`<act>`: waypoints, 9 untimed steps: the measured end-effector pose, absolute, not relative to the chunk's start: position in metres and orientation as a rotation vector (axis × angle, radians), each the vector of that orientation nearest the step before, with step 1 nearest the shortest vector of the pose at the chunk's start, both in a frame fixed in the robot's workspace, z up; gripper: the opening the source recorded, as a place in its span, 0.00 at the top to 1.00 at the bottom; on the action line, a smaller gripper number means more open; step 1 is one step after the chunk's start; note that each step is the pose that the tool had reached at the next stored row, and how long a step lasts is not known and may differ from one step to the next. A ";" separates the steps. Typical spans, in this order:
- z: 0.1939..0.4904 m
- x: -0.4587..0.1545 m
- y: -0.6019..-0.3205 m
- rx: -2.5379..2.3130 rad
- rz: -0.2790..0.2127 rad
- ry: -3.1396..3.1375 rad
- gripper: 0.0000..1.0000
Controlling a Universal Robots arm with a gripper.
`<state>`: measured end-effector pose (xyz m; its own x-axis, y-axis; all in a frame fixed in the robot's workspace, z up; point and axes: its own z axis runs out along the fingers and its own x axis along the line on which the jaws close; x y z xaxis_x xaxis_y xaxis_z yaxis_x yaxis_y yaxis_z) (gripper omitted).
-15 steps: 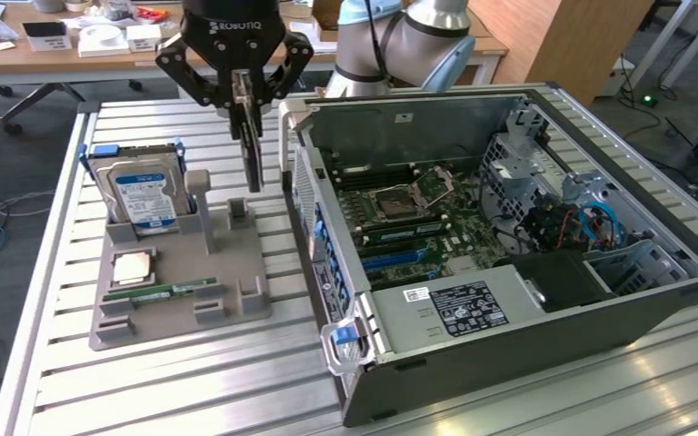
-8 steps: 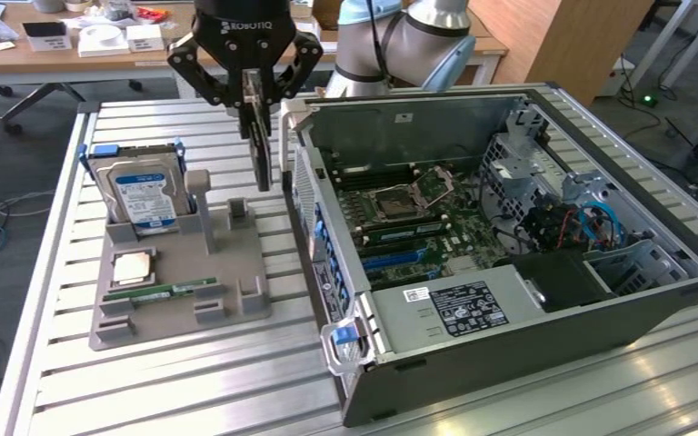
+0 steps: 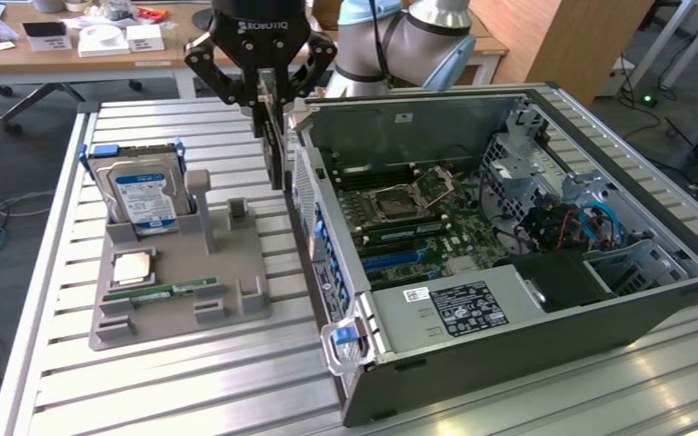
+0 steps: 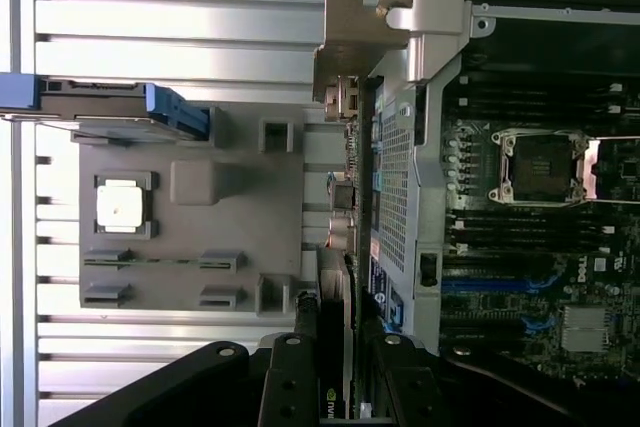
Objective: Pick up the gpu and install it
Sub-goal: 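Pick up the gpu and move the gpu toward the slot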
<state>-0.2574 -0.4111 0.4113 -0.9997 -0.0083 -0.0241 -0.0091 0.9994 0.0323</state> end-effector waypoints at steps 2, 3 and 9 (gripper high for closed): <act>0.411 -0.254 -0.411 -0.014 0.050 3.117 0.74; 0.411 -0.253 -0.411 -0.014 0.050 3.117 0.74; 0.411 -0.244 -0.411 -0.013 0.050 3.117 0.74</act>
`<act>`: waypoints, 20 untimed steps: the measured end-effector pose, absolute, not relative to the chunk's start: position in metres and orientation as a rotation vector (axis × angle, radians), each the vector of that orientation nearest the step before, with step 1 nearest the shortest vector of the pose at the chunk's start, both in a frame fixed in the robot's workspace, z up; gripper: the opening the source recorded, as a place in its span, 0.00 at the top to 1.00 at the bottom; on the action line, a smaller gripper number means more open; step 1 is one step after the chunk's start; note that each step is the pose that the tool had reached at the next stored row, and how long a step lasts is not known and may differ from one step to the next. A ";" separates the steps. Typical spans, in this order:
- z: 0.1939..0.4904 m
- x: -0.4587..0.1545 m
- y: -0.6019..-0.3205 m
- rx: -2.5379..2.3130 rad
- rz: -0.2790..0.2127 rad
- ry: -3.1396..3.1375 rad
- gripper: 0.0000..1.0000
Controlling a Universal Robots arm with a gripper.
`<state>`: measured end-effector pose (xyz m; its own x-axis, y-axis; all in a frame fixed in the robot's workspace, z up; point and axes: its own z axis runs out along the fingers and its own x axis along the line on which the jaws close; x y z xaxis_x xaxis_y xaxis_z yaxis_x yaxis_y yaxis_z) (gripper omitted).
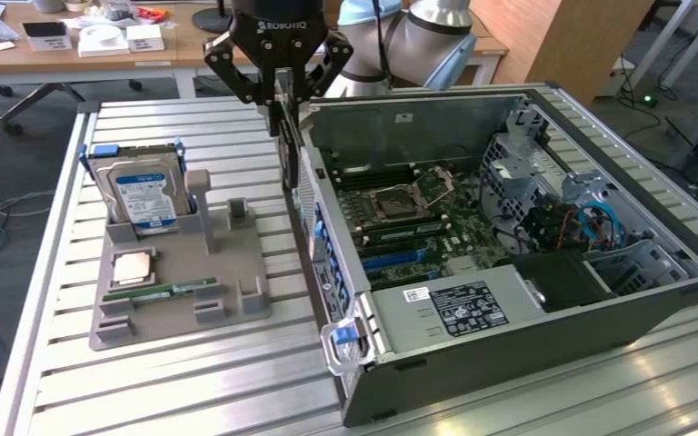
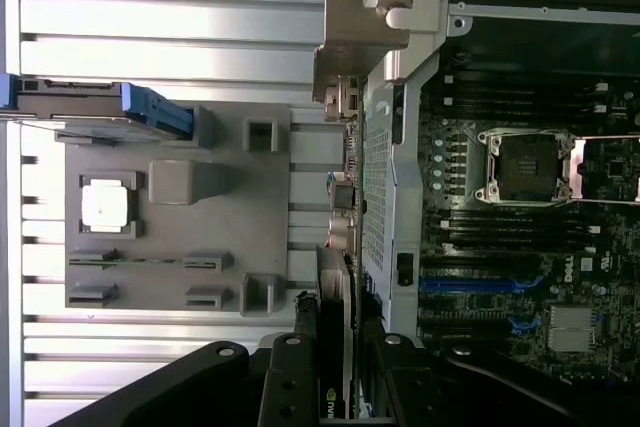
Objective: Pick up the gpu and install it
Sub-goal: 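Pick up the gpu and move the gpu toward the slot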
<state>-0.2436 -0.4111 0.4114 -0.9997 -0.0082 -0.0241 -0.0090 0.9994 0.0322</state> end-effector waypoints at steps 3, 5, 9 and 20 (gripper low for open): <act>0.411 -0.239 -0.411 -0.014 0.050 3.117 0.74; 0.411 -0.236 -0.411 -0.014 0.050 3.117 0.74; 0.411 -0.230 -0.411 -0.013 0.050 3.117 0.74; 0.411 -0.212 -0.411 -0.014 0.050 3.117 0.74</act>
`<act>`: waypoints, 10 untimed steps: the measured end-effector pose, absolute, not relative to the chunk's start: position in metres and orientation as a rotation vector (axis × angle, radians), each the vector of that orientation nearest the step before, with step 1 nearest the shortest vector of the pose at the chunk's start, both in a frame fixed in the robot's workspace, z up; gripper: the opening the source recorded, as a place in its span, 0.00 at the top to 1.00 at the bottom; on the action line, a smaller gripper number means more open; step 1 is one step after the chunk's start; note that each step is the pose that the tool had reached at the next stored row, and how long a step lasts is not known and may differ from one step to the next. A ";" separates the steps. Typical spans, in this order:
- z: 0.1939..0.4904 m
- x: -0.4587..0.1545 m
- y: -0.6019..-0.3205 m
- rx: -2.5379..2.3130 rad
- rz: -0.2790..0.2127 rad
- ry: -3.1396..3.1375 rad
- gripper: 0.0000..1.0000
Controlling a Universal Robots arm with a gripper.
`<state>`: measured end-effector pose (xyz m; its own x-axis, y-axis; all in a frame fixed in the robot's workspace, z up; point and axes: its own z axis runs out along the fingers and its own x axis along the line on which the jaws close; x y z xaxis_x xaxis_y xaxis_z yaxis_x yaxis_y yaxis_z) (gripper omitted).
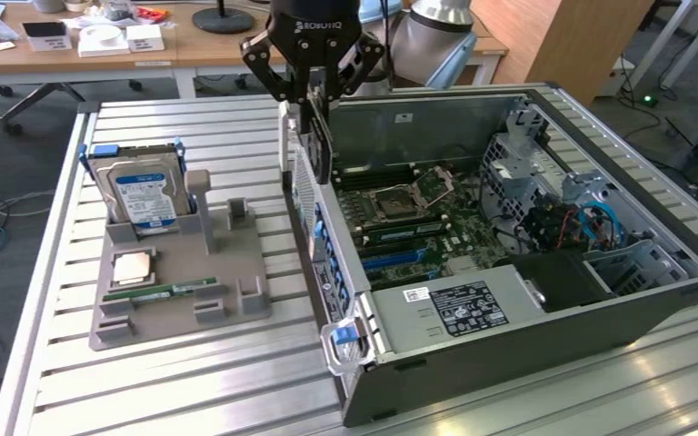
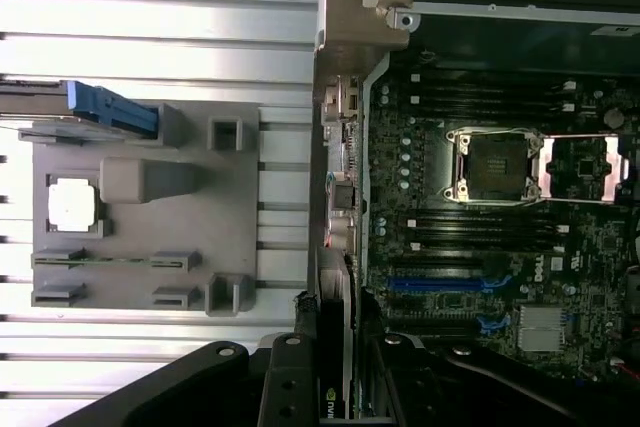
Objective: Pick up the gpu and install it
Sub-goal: 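Pick up the gpu and move the gpu toward the slot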
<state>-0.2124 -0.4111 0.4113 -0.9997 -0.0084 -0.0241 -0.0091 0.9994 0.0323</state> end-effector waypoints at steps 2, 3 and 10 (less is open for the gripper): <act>0.411 -0.209 -0.411 -0.013 0.051 3.117 0.74; 0.411 -0.208 -0.411 -0.013 0.050 3.117 0.74; 0.411 -0.197 -0.411 -0.014 0.050 3.117 0.74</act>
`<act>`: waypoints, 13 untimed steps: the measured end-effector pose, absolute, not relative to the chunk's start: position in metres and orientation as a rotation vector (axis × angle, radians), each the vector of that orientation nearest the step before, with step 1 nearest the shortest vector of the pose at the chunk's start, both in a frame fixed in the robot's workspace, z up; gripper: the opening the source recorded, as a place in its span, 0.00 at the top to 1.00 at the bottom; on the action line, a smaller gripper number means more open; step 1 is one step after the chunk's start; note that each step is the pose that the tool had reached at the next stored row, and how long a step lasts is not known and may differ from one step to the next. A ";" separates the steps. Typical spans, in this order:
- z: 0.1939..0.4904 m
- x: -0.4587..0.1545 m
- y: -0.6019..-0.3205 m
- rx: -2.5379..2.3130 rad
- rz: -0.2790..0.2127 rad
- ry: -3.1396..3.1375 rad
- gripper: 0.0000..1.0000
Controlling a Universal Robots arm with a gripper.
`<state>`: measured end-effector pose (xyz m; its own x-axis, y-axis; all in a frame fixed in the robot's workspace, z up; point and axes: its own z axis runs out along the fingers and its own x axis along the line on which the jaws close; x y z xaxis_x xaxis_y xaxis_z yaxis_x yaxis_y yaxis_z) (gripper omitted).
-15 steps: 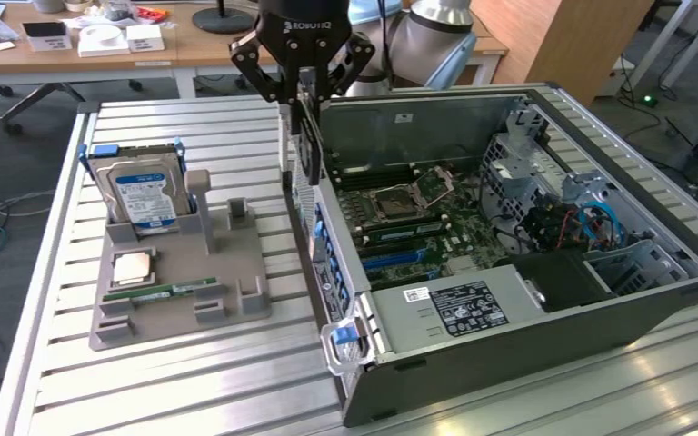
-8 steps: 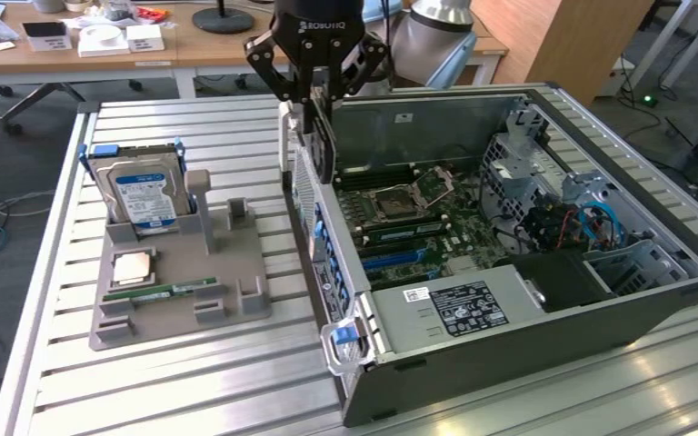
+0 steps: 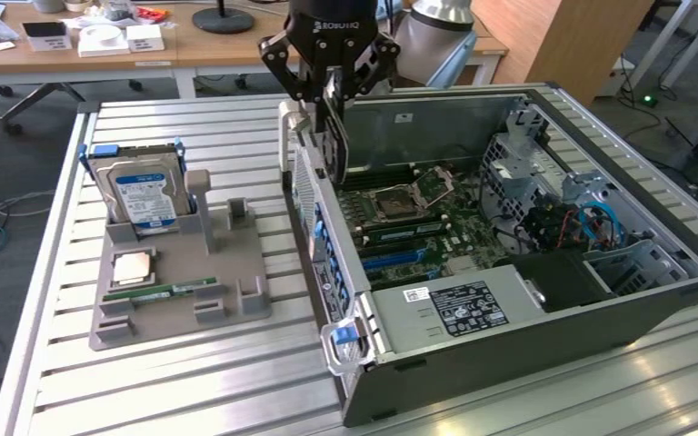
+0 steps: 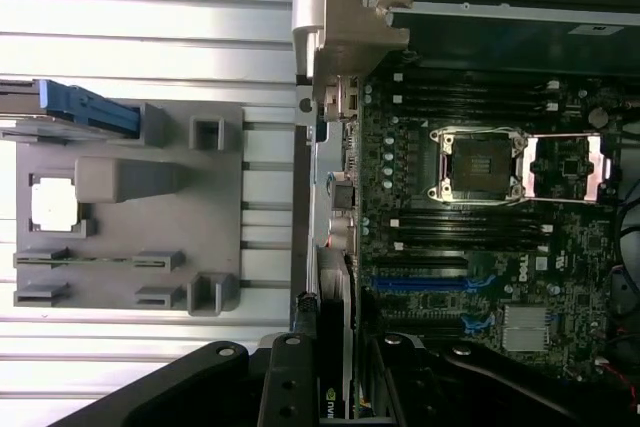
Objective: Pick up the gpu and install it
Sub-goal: 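Pick up the gpu and move the gpu toward the slot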
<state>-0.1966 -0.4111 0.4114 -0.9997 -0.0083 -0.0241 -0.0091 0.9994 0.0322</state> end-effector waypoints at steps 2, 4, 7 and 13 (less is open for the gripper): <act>0.411 -0.194 -0.411 -0.014 0.050 3.117 0.74; 0.411 -0.191 -0.411 -0.013 0.050 3.117 0.74; 0.411 -0.187 -0.411 -0.013 0.050 3.117 0.74; 0.411 -0.180 -0.411 -0.014 0.050 3.117 0.74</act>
<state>-0.1797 -0.4111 0.4114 -0.9997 -0.0083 -0.0241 -0.0091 0.9994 0.0322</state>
